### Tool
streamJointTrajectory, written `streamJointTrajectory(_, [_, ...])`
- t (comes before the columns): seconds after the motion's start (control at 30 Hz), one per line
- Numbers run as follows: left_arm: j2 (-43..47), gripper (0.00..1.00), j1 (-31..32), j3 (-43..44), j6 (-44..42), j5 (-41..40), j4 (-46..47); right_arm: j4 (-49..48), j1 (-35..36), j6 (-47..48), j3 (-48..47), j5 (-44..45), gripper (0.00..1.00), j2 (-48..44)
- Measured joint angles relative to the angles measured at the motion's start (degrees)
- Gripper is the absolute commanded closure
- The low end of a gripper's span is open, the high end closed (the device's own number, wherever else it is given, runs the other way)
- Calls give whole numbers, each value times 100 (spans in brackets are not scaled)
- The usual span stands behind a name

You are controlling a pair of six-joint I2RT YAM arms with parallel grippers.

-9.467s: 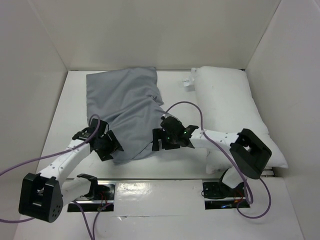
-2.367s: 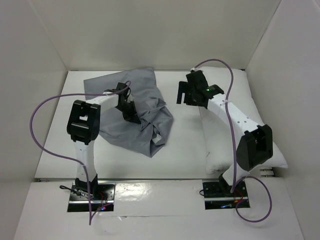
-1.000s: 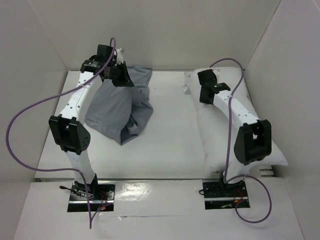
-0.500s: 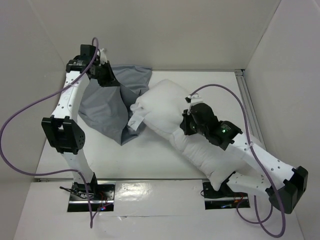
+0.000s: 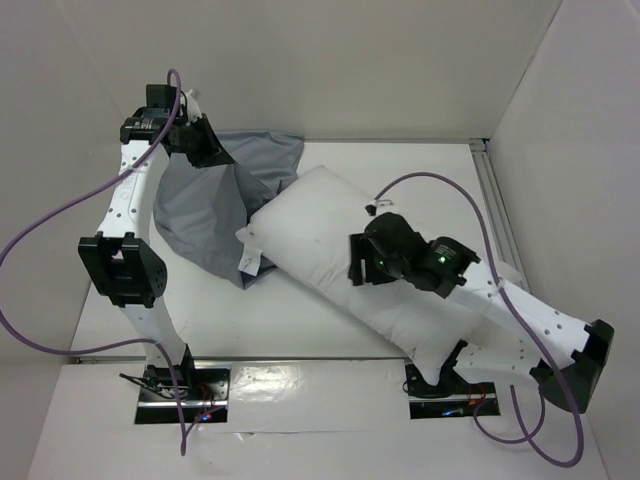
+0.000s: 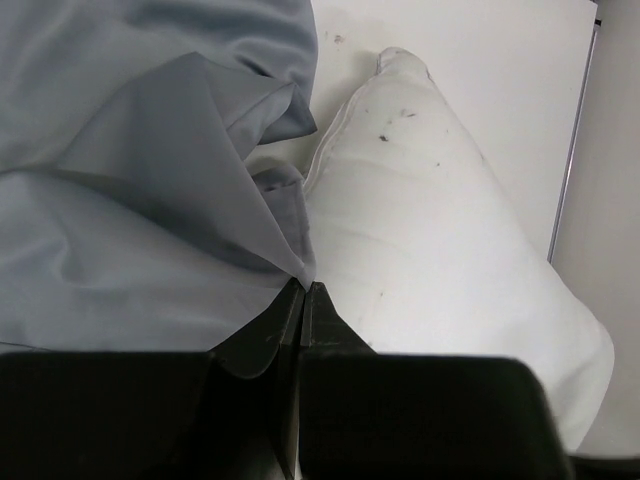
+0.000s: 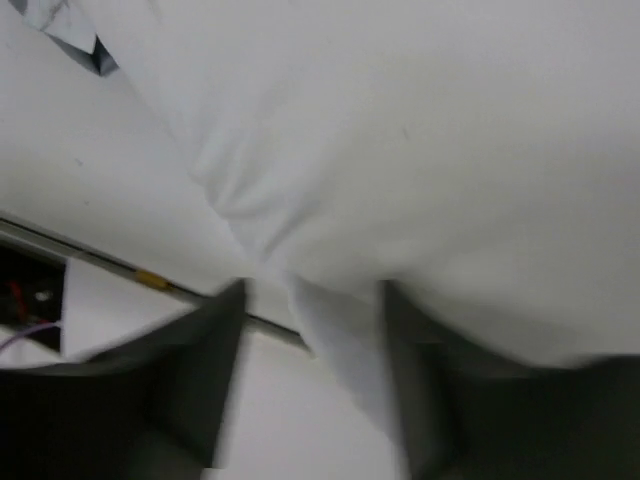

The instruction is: Put the pillow into the pillowcase

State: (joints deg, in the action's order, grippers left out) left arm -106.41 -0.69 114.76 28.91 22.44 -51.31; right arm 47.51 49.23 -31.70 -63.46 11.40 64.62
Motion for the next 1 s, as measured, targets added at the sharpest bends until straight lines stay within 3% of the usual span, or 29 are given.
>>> streamJointTrajectory(0.03, [0,100,0,0,0,-2,0,214,-2,-210,2,7,92,-166])
streamJointTrajectory(0.07, [0,100,0,0,0,-2,2,420,-2,-439,20,-13,100,-310])
streamJointTrajectory(0.23, [0,100,0,0,0,0,35,929,35,-1320,535,-476,100,-726])
streamJointTrajectory(0.37, [0,100,0,-15,0,9,70,1397,-17,-1902,911,-503,100,-435])
streamJointTrajectory(0.6, [0,100,0,-81,0,44,160,2068,-876,-2524,149,601,100,1204])
streamJointTrajectory(0.8, [4,100,-31,-81,0,122,173,2085,-1836,-2186,-413,1853,100,1482])
streamJointTrajectory(0.83, [7,100,-39,-81,0,138,173,2090,-1880,-2065,-413,1991,93,1480])
streamJointTrajectory(0.87, [11,100,-44,-81,0,155,173,2070,-1867,-1971,-411,2024,57,1456])
streamJointTrajectory(0.9, [13,100,-52,-83,0,186,173,1978,-1790,-1840,-407,2006,38,1394])
streamJointTrajectory(0.97, [35,100,-59,-85,0,229,175,1794,-1545,-1528,-422,1928,14,1165])
streamJointTrajectory(1.0, [46,100,-59,-85,0,247,175,1729,-1401,-1427,-476,1878,9,1036])
